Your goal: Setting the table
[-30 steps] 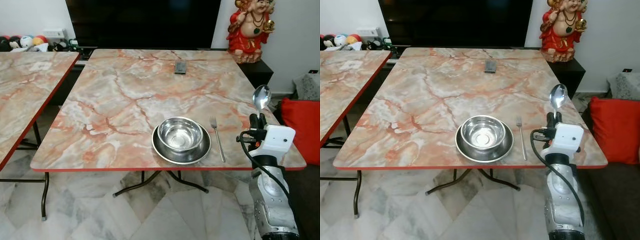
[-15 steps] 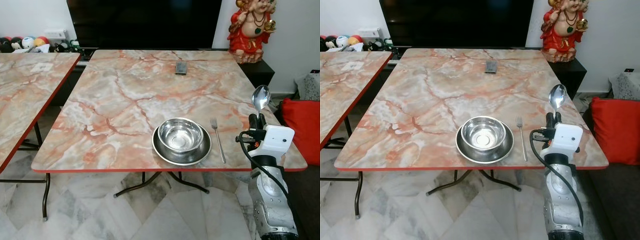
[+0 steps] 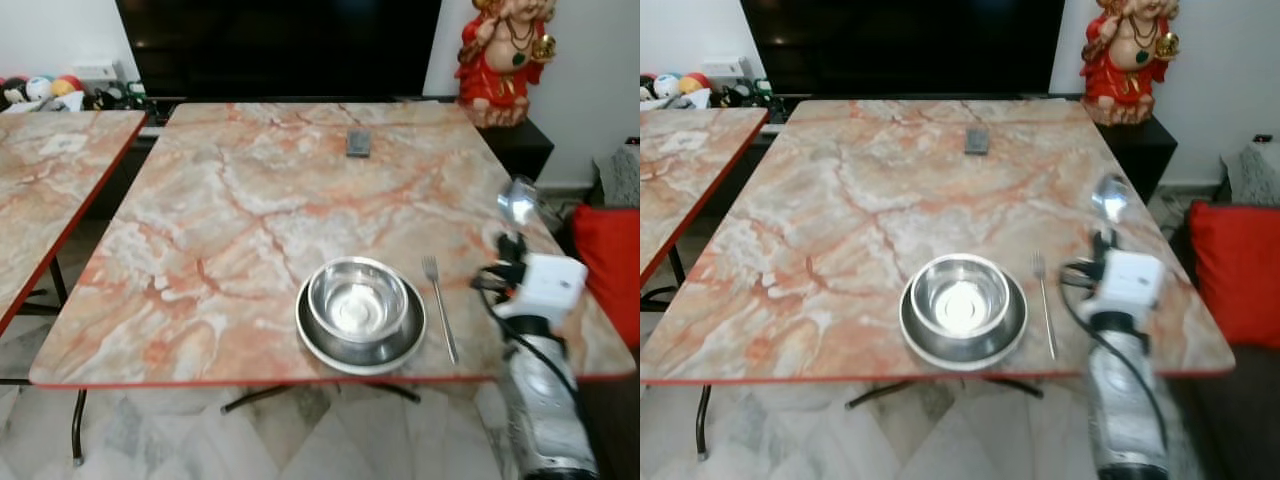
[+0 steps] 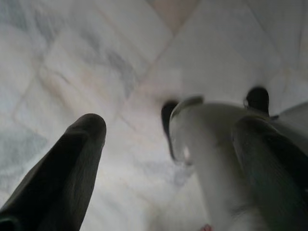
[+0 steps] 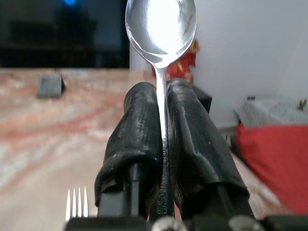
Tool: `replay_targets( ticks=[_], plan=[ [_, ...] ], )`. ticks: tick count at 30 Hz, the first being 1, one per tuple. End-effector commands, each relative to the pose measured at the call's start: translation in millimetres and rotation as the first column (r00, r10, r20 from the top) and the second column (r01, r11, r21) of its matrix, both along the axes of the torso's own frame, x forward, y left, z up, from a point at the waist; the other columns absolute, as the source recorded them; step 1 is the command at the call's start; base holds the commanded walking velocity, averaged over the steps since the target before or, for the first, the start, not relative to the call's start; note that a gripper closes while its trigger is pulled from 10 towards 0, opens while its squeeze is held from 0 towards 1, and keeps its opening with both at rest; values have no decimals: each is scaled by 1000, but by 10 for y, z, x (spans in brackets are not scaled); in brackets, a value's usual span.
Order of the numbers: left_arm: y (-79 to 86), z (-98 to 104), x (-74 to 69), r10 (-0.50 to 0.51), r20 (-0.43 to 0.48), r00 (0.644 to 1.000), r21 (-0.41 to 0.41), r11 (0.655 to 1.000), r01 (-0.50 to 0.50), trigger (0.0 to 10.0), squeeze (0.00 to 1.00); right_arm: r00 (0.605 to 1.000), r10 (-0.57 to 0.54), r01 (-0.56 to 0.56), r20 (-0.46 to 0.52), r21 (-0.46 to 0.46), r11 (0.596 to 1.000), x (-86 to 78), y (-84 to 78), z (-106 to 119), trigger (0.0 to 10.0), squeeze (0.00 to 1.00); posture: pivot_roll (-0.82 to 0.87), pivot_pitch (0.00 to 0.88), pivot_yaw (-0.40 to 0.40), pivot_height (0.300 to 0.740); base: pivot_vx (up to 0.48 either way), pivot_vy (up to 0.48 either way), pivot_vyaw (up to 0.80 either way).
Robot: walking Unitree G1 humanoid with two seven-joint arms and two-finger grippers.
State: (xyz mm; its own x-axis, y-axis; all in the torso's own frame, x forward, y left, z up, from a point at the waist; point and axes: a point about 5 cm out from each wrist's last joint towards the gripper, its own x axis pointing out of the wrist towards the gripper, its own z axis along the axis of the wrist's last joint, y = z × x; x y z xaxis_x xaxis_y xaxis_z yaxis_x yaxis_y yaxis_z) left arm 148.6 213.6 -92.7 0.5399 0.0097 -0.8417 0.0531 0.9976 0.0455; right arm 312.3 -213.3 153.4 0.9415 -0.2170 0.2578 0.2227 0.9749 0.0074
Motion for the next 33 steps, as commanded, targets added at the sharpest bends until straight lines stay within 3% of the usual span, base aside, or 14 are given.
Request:
replay_targets(
  ticks=[1,11,15,19,23,33],
  plan=[
    [85,-40,-145,16,-50,999,19,1000,-16,10000,0,1000,14,-14,1,-1,1000,7,51,7,10000,0,-20,81,-20,740,0,0,0],
    [82,-39,-139,14,-50,999,16,1000,-13,10000,0,986,-60,47,-159,-85,995,-13,-223,-138,10000,0,-25,85,-20,740,0,0,0],
    [87,-37,-137,14,-50,999,16,1000,-13,10000,0,977,-41,23,-208,-91,996,-47,-267,-162,10000,0,-30,88,-17,740,0,0,0],
    [91,-36,-134,7,-52,999,17,1000,-6,10000,0,945,1,-37,-328,-106,994,-97,-281,-256,10000,0,-38,92,-16,740,0,0,0],
    [88,-36,-133,1,-54,999,14,1000,0,10000,0,916,51,-47,-397,18,999,-133,-255,-398,10000,0,-41,91,-17,740,0,0,0],
    [86,-37,-134,9,-53,999,15,1000,-8,10000,0,882,83,-43,-463,97,994,-85,-175,-517,10000,0,-30,90,-21,740,0,0,0]
  ],
)
